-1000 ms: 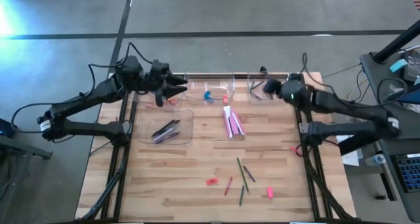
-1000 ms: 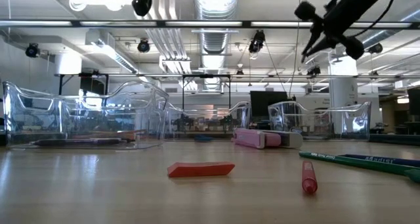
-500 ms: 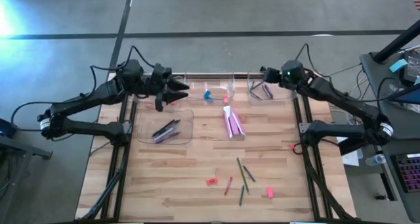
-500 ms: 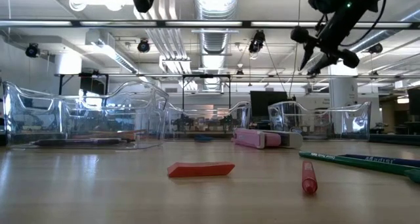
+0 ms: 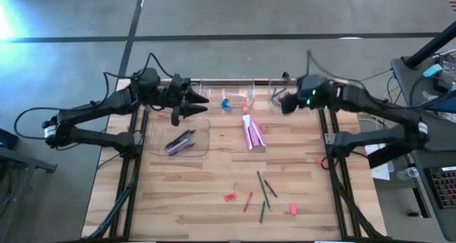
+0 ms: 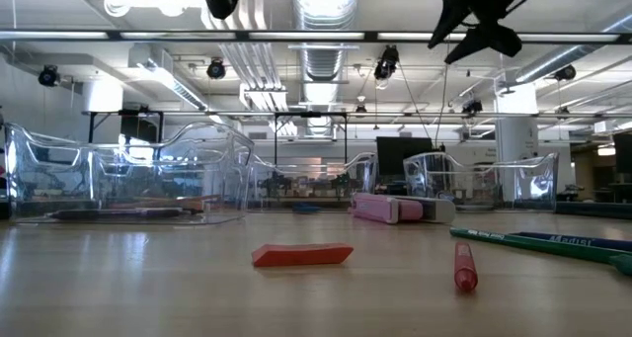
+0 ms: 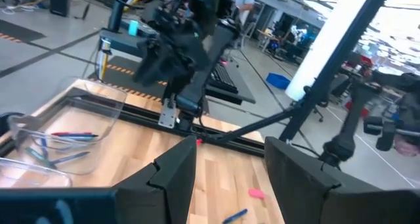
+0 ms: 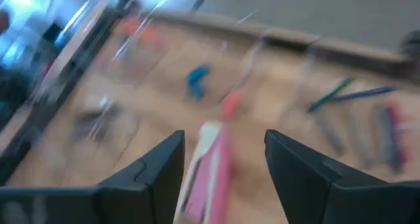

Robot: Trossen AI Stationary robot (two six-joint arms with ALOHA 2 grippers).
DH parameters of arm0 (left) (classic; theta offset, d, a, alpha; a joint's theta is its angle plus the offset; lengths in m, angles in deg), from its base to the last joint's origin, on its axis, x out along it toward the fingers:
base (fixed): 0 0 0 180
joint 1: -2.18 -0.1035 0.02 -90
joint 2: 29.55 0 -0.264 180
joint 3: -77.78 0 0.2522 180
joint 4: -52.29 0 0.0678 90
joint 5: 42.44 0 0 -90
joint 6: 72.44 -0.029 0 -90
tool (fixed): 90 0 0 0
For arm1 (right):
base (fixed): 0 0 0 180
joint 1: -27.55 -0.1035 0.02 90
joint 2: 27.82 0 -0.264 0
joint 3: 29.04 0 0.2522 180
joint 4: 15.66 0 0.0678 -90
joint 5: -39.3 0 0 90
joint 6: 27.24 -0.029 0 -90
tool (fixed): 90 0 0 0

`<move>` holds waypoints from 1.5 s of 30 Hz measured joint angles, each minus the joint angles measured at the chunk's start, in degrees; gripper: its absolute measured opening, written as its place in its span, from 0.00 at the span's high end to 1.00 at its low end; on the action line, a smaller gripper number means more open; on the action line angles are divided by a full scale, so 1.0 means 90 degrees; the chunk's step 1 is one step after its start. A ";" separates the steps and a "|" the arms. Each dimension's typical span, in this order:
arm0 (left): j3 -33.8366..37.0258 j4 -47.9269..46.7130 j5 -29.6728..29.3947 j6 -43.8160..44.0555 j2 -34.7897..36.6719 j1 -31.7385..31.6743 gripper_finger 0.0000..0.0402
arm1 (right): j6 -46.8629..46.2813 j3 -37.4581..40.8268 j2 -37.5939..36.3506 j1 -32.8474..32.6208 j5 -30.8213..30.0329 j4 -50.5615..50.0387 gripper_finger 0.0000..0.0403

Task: Sort crayons/erasers/pens/pencils in bins
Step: Put the blue crayon into the top right transparent bin

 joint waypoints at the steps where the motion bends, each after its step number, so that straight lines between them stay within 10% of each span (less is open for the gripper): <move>1: 0.0000 0.0001 0.0005 0.0000 -0.0019 0.0035 0.59 | -0.0073 0.0000 0.0047 -0.0350 -0.0034 -0.0045 0.52; 22: 0.0000 -0.0007 -0.0121 -0.0175 -0.0067 0.1030 0.59 | -0.3082 0.0588 0.2845 -0.5238 -0.0416 0.0116 0.57; 45: -0.0059 0.0437 -0.0182 -0.0092 -0.0895 0.1609 0.59 | -0.4850 0.0415 0.4858 -0.6133 -0.0279 0.2493 0.61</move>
